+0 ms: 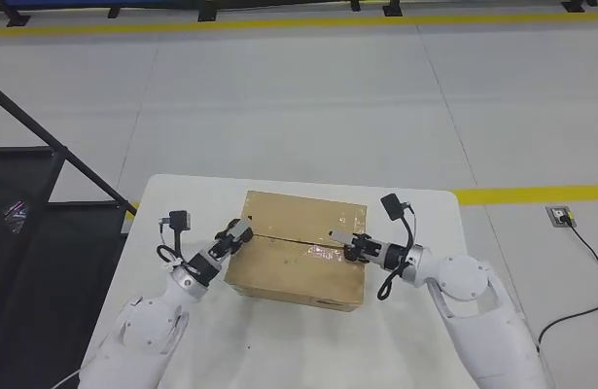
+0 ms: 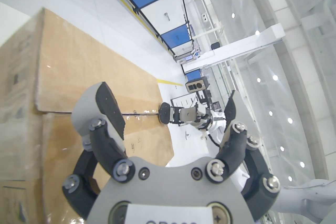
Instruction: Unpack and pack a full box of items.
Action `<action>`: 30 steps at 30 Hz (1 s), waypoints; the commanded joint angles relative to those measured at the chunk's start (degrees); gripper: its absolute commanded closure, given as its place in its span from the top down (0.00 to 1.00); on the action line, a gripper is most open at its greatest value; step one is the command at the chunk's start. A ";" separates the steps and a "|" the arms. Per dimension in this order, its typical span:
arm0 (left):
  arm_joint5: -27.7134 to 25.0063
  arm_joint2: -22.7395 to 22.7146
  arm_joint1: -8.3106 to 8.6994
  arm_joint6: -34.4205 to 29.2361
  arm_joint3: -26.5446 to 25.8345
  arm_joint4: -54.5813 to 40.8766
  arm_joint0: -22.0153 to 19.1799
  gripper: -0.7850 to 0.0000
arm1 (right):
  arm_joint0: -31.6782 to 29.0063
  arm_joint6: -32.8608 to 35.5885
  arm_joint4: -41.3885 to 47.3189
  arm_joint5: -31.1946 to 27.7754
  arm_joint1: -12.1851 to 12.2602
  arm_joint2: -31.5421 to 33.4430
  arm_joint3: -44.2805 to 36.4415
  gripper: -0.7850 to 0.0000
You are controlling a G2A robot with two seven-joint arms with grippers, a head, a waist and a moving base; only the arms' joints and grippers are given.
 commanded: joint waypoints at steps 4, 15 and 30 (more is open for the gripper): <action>1.03 -6.26 0.57 2.35 -0.65 -4.64 5.08 1.00 | 0.02 -0.05 0.03 -0.06 0.01 0.01 0.14 1.00; 4.38 -9.01 0.15 3.45 5.21 -14.83 10.80 1.00 | 0.02 -0.05 0.03 -0.06 0.01 0.01 0.14 1.00; 12.06 -0.41 -2.83 -0.90 24.97 -25.33 -5.39 1.00 | 0.02 -0.05 0.03 -0.06 0.01 0.01 0.14 1.00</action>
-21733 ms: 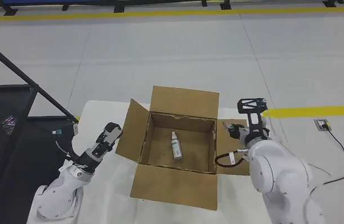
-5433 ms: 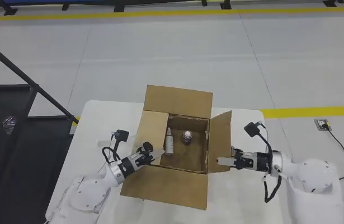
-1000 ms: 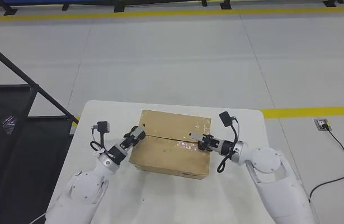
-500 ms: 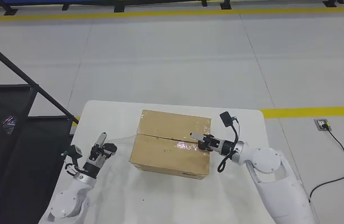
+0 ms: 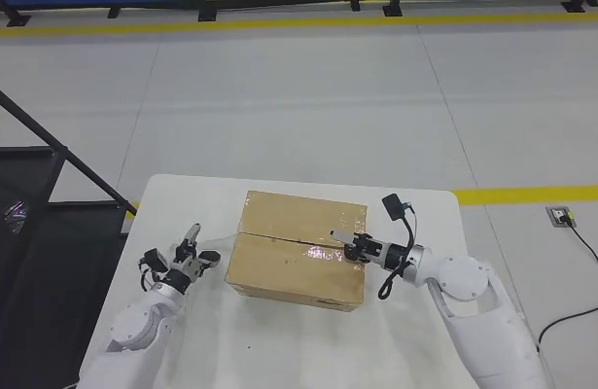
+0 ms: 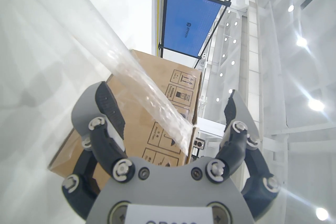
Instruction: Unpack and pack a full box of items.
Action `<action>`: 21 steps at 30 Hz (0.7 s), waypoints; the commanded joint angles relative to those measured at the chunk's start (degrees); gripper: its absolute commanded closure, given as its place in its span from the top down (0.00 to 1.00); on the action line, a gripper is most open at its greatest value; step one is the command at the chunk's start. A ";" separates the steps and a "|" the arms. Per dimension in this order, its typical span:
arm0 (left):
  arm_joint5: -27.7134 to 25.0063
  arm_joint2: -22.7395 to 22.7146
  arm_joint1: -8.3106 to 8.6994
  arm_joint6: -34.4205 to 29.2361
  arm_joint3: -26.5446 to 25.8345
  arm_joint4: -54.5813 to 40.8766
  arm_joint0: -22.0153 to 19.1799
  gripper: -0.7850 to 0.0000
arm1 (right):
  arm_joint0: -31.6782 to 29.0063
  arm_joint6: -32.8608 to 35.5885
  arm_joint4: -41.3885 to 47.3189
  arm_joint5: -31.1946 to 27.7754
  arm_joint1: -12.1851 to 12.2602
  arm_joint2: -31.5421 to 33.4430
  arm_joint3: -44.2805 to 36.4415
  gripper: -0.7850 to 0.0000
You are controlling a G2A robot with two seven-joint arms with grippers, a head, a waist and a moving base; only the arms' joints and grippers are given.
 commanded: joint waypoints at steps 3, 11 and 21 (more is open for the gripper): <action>-2.63 2.09 -0.94 3.13 4.63 1.66 -4.06 1.00 | 0.00 0.00 0.00 0.00 0.00 0.00 0.00 1.00; -12.71 0.94 -1.48 8.13 1.14 5.60 -5.89 1.00 | 0.00 0.00 0.00 0.00 0.00 0.00 0.00 1.00; -13.33 -3.24 -0.28 14.16 -20.94 22.80 2.20 1.00 | 0.00 0.00 0.00 0.00 0.00 0.00 0.00 1.00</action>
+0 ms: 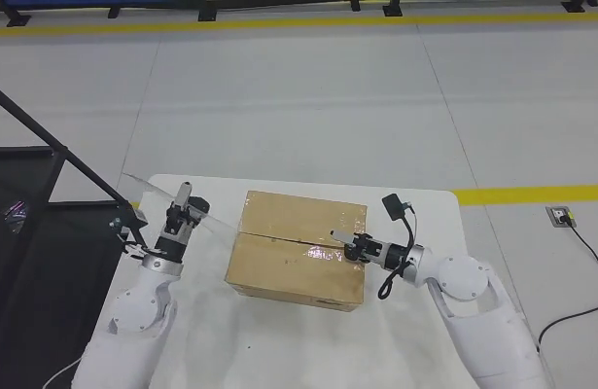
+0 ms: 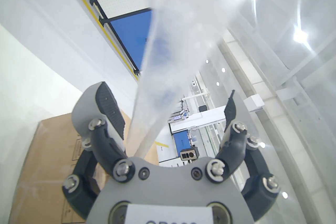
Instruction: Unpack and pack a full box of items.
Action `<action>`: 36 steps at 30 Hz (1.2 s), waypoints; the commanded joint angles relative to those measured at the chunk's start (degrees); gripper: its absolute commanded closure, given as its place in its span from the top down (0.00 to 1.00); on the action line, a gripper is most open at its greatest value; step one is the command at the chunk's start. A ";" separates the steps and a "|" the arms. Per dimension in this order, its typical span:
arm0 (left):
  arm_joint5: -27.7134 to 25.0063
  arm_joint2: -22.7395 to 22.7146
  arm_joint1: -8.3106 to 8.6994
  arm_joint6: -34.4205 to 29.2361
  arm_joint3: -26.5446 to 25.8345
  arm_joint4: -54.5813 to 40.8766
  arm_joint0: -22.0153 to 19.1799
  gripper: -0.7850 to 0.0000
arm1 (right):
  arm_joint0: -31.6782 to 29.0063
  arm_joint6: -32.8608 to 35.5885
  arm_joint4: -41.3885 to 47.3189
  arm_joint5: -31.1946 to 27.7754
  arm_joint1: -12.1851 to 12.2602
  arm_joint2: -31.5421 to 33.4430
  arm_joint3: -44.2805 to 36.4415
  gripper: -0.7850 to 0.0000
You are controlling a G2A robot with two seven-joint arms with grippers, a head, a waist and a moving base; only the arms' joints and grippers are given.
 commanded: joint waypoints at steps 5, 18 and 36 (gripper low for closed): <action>3.65 -0.79 0.16 0.00 -10.10 4.53 3.57 1.00 | -2.18 -2.48 0.50 -1.46 0.31 1.21 -2.19 1.00; 9.38 5.50 -0.97 -1.37 -14.20 10.22 1.33 1.00 | -10.38 -3.69 5.54 -7.75 2.08 9.24 -9.36 1.00; 16.33 16.92 -3.97 2.11 -8.26 19.18 -6.18 1.00 | -15.37 -0.73 10.54 -13.10 3.89 14.40 -9.88 1.00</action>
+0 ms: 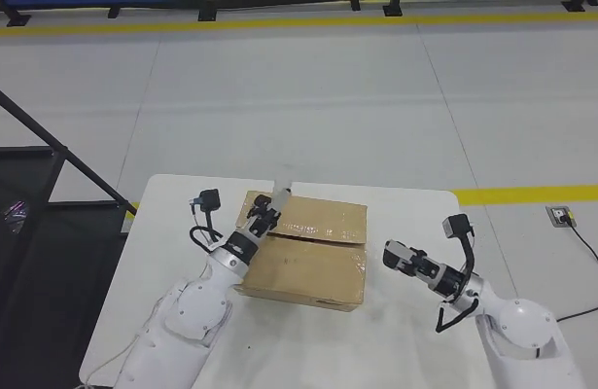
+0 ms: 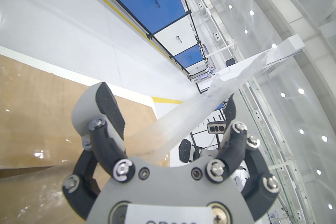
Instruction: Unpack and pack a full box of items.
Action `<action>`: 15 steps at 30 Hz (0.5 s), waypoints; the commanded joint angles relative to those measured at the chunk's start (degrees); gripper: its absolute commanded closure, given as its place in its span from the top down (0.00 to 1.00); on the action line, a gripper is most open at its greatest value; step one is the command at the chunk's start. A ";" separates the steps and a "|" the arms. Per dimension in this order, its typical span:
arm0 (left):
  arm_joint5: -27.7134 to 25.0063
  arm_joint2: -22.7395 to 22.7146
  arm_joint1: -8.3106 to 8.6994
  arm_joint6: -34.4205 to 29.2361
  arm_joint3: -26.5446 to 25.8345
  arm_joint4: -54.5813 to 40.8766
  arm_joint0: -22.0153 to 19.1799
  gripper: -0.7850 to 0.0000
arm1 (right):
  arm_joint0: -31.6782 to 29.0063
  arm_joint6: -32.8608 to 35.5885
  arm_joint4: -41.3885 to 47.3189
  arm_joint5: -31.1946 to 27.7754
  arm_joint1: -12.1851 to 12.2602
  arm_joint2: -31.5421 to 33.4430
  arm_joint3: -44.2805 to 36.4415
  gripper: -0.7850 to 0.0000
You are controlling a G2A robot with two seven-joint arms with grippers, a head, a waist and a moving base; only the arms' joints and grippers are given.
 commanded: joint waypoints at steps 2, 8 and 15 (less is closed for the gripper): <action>0.07 1.30 -0.45 0.30 0.82 0.91 -0.80 1.00 | 0.18 0.32 0.40 -0.32 0.20 0.09 0.53 1.00; -0.11 2.97 -1.26 -0.04 2.62 1.36 -1.98 1.00 | 1.01 0.88 1.04 -0.58 0.57 -0.19 1.76 1.00; -1.53 2.27 -1.76 -0.18 1.70 -0.06 -1.90 1.00 | 2.40 1.54 1.24 -0.82 0.89 -1.42 2.65 1.00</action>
